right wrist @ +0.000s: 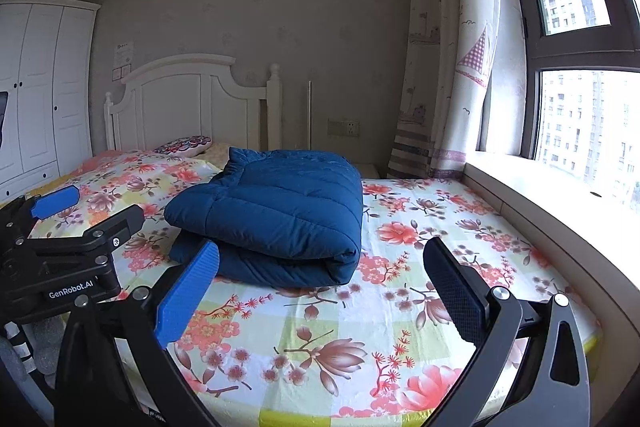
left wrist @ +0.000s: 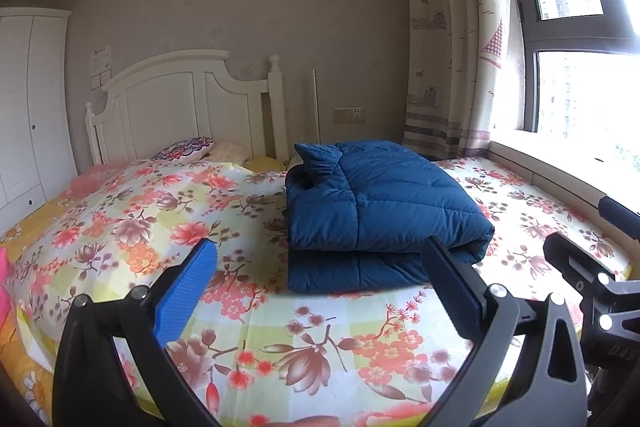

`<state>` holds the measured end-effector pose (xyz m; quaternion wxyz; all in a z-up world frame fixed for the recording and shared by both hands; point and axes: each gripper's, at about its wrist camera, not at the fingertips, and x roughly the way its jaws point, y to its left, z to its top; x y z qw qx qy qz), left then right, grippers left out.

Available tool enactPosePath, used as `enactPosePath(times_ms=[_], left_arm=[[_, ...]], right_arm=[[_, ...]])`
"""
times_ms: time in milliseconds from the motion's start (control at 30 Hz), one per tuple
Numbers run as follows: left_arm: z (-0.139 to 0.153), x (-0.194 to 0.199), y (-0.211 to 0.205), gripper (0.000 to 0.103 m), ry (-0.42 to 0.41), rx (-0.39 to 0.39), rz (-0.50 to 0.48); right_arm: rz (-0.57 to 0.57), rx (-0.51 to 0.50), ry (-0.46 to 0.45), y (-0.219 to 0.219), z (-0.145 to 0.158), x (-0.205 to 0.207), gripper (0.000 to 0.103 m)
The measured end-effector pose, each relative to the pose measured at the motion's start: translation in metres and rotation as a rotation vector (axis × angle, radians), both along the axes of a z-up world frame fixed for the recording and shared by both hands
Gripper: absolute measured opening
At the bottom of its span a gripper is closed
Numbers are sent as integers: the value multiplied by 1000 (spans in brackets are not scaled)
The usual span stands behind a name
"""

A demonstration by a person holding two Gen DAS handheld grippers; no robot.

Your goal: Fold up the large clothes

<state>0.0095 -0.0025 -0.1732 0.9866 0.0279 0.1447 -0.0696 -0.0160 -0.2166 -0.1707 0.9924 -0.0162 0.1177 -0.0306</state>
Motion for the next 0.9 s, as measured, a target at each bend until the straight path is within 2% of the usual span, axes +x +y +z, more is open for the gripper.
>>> enactPosePath(times_ms=[900], left_arm=[[-6,6,7,101,32,-7,11]], right_arm=[[11,4,17,2,-4,0,98]])
